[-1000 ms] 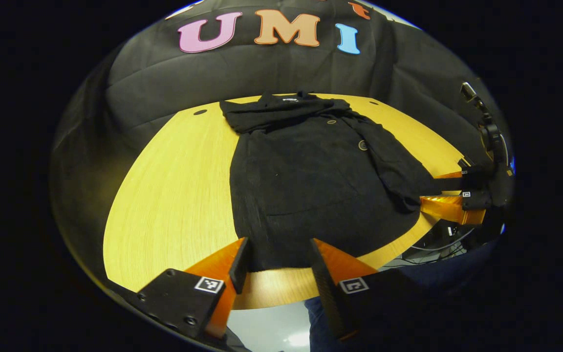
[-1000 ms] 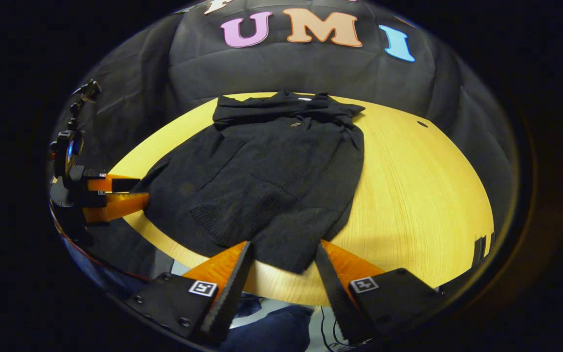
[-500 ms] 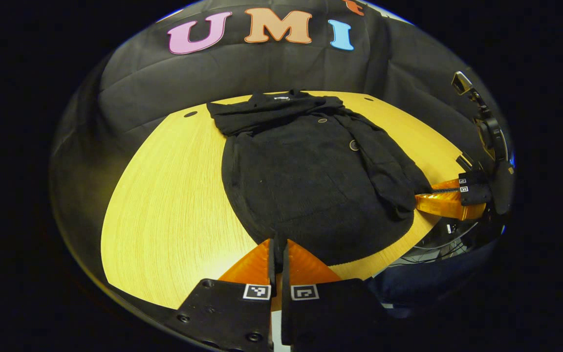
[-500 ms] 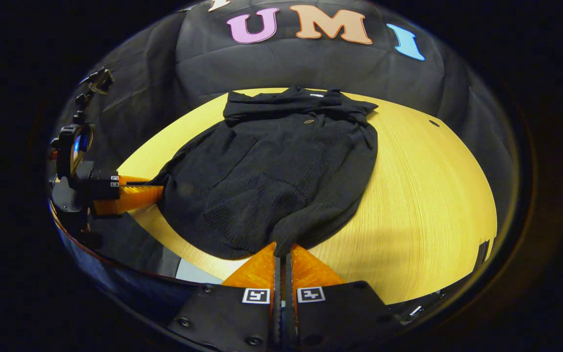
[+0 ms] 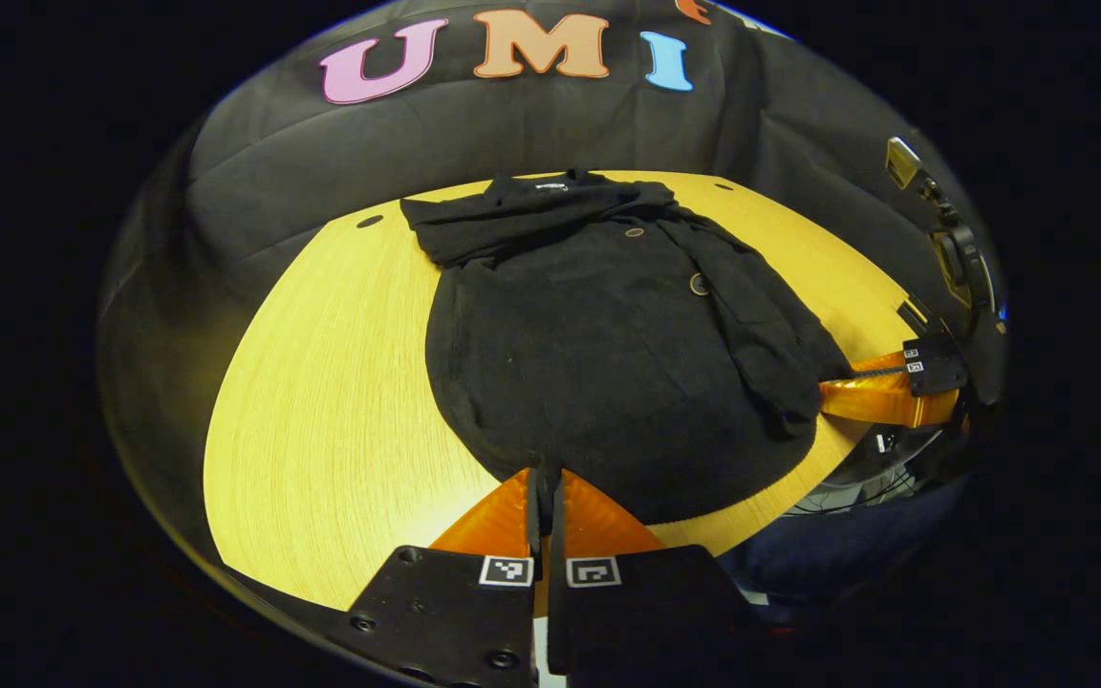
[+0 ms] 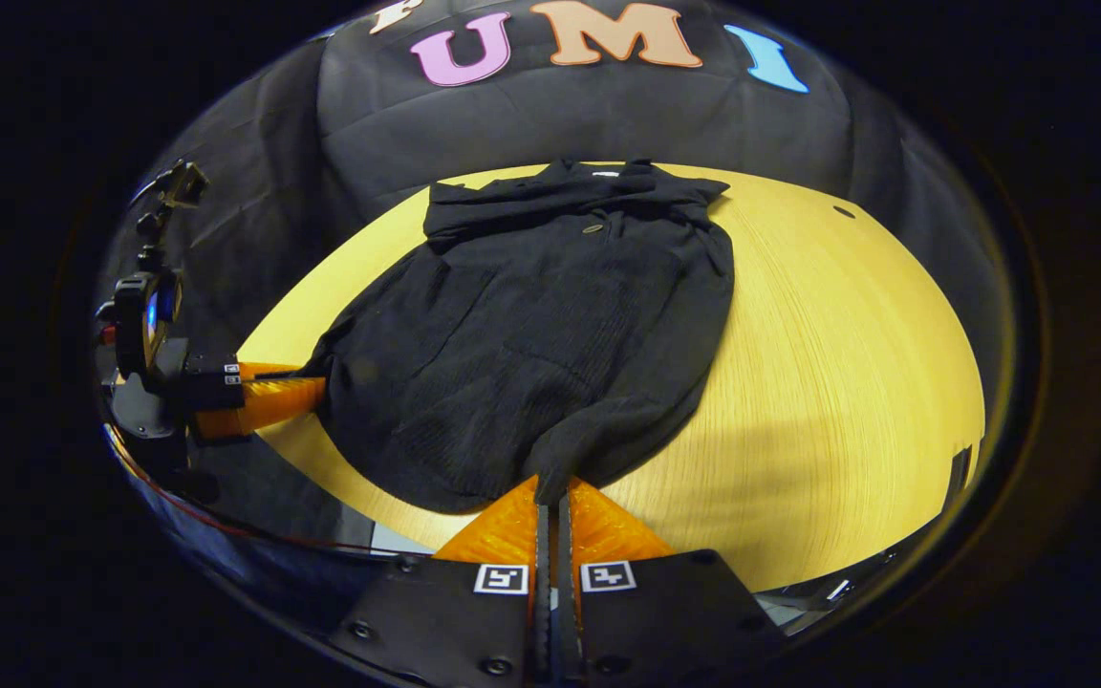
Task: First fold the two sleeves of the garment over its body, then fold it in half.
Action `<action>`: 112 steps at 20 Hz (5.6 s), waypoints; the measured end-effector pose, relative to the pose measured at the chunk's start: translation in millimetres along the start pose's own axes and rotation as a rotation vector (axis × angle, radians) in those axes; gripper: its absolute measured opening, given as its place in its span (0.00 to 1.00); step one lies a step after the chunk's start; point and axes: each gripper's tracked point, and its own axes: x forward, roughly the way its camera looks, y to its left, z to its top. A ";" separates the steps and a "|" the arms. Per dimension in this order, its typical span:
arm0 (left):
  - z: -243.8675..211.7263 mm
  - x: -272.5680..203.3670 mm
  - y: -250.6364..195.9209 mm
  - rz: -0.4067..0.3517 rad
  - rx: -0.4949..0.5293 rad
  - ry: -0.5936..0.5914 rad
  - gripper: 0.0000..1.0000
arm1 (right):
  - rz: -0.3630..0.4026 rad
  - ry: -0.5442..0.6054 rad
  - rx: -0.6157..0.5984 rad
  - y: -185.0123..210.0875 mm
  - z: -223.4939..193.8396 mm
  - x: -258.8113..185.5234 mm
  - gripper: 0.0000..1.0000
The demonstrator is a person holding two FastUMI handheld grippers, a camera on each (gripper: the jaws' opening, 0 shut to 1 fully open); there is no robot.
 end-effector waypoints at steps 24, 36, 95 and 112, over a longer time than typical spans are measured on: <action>261.7 46.0 39.4 0.020 -0.033 -0.434 0.00 | -0.103 -0.323 0.025 -57.8 256.2 -10.9 0.06; 341.3 106.1 86.6 0.068 -0.168 -0.513 0.00 | -0.141 -0.439 0.104 -110.2 392.0 46.8 0.06; 262.8 -80.0 56.7 0.351 -0.246 -0.593 0.92 | 0.002 -0.758 0.128 -37.0 236.6 -162.8 0.94; 254.0 -84.2 49.7 0.286 -0.208 -0.607 0.94 | -0.059 -0.781 0.077 -10.9 221.4 -169.0 0.97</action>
